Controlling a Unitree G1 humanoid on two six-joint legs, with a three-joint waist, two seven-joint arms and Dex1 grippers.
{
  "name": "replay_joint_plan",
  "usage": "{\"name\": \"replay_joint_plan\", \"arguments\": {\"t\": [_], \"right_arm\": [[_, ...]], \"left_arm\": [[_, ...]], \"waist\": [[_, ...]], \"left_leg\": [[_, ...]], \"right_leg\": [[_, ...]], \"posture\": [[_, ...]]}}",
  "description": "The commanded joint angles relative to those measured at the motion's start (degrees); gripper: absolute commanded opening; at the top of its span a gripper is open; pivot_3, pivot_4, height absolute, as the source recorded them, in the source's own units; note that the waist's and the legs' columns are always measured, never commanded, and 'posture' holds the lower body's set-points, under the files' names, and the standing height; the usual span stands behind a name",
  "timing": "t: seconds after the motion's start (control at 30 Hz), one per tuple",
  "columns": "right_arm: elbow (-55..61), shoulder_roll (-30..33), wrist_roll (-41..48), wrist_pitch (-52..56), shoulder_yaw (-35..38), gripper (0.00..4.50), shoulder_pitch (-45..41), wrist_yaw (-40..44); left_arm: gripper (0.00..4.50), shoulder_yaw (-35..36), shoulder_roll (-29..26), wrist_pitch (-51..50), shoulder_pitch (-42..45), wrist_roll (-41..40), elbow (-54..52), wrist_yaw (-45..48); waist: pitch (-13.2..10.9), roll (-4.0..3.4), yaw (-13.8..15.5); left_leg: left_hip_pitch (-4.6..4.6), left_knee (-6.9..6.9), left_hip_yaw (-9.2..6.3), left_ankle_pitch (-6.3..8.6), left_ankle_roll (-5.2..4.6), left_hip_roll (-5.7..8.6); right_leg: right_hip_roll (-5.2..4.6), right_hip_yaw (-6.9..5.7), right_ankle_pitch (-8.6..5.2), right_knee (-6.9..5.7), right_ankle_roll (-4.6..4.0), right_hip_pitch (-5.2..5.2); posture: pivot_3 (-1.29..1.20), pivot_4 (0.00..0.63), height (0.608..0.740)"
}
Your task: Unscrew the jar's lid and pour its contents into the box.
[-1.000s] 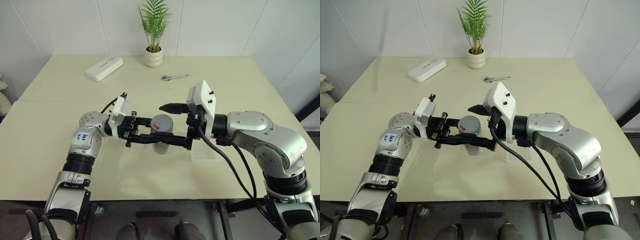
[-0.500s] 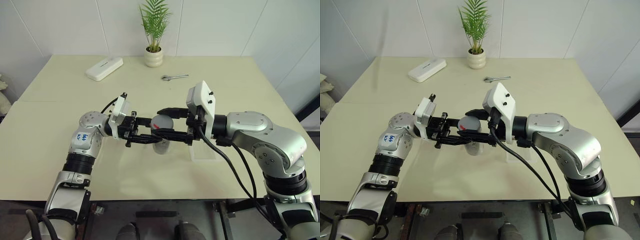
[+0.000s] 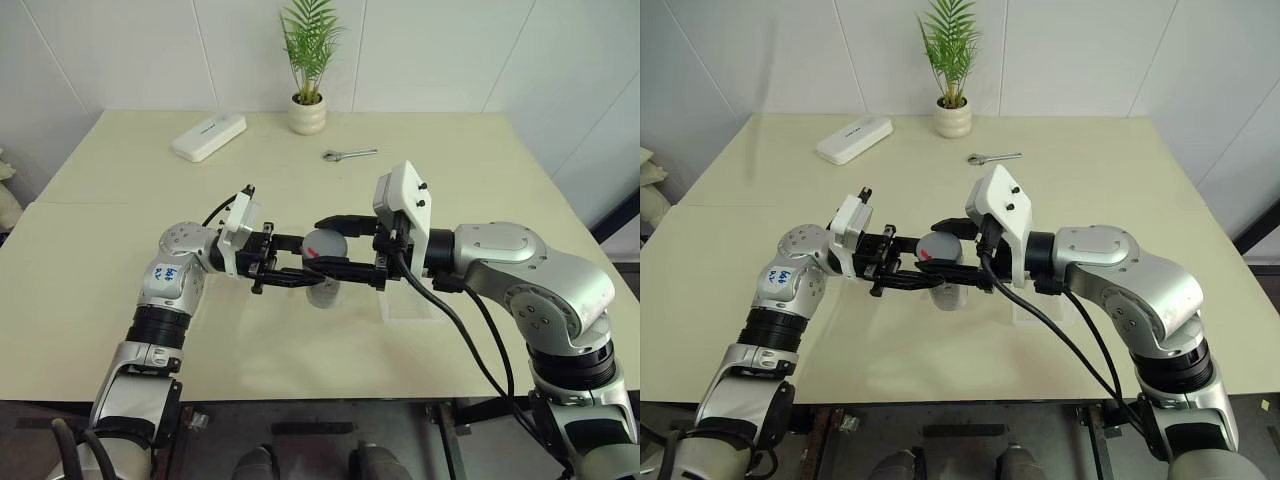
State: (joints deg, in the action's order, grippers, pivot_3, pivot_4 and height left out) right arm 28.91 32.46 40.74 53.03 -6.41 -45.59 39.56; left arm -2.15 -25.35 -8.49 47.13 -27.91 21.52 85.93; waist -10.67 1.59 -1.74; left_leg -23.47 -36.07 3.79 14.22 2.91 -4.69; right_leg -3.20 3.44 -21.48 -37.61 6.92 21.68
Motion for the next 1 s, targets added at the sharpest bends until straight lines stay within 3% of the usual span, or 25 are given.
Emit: {"name": "replay_joint_plan", "arguments": {"t": [0.03, 1.0], "right_arm": [[1.3, 0.7, 0.7, -0.8, 2.2, 2.55, -2.1, 0.6], [-4.2, 2.8, -2.2, -3.7, 4.0, 2.55, -8.6, 4.3]], "left_arm": [[1.96, 0.2, -0.4, 0.1, 1.1, 0.1, -0.2, 1.0], [1.96, -2.4, -0.2, -2.9, -2.2, 0.3, -3.1, 2.7]], "waist": [[0.0, 0.00, 0.0], [0.0, 0.00, 0.0]], "left_leg": [[0.00, 0.00, 0.00, 0.00, 0.00, 0.00], [-0.01, 0.00, 0.00, 0.00, 0.00, 0.00]], "right_leg": [[0.00, 0.00, 0.00, 0.00, 0.00, 0.00], [0.00, 0.00, 0.00, 0.01, 0.00, 0.00]], "posture": [[0.00, 0.150, 0.740], [0.00, 0.150, 0.740]]}}
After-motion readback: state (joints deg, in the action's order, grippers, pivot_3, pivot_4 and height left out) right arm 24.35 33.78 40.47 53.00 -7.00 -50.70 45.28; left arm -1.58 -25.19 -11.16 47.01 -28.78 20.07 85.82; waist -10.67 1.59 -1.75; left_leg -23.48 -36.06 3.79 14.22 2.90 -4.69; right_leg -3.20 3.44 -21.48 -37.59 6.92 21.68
